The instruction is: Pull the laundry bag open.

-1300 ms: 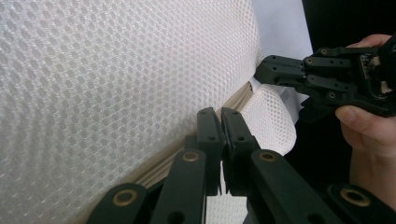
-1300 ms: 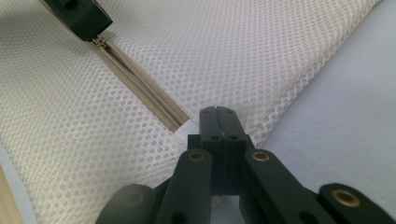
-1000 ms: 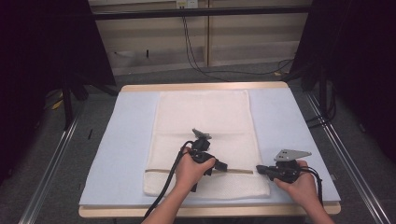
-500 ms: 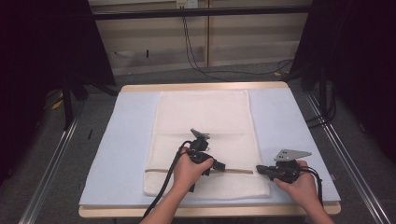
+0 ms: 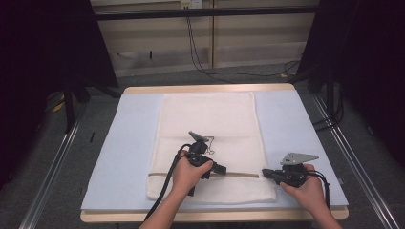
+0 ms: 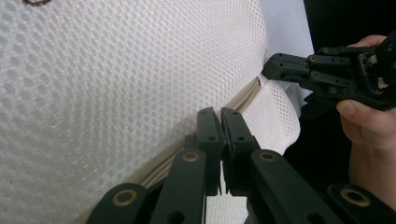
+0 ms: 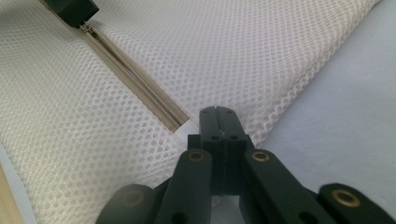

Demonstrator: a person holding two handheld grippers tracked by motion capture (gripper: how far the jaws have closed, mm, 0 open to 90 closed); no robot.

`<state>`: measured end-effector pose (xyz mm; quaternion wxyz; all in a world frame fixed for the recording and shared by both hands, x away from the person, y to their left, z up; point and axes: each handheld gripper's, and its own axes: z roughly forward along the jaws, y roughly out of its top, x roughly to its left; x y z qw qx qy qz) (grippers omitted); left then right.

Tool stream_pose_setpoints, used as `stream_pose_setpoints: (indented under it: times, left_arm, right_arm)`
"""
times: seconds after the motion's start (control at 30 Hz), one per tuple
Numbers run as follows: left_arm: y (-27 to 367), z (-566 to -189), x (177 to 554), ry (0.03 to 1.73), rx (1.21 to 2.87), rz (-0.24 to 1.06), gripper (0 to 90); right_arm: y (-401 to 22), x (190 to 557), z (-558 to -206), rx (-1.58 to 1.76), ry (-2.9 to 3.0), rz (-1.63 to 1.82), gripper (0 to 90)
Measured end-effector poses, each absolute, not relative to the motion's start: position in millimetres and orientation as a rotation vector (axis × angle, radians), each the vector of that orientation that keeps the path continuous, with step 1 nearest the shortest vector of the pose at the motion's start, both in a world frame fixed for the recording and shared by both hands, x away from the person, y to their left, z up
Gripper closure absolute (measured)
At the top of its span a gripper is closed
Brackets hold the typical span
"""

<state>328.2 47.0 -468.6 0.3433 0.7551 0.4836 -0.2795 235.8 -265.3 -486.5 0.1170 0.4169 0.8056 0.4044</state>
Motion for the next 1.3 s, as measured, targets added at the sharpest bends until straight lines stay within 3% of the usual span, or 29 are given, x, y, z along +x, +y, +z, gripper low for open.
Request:
stream_pose_setpoints:
  times: [0.23, 1.3]
  left_arm:
    - [47, -467, 328, 1.252, 2.009, -0.665, 87.4]
    - [58, -465, 329, 1.249, 1.993, -0.686, 87.4]
  right_arm:
    - [-265, 236, -487, 1.222, 2.357, 1.183, 90.0]
    - [-265, 236, -487, 1.230, 2.358, 1.186, 90.0]
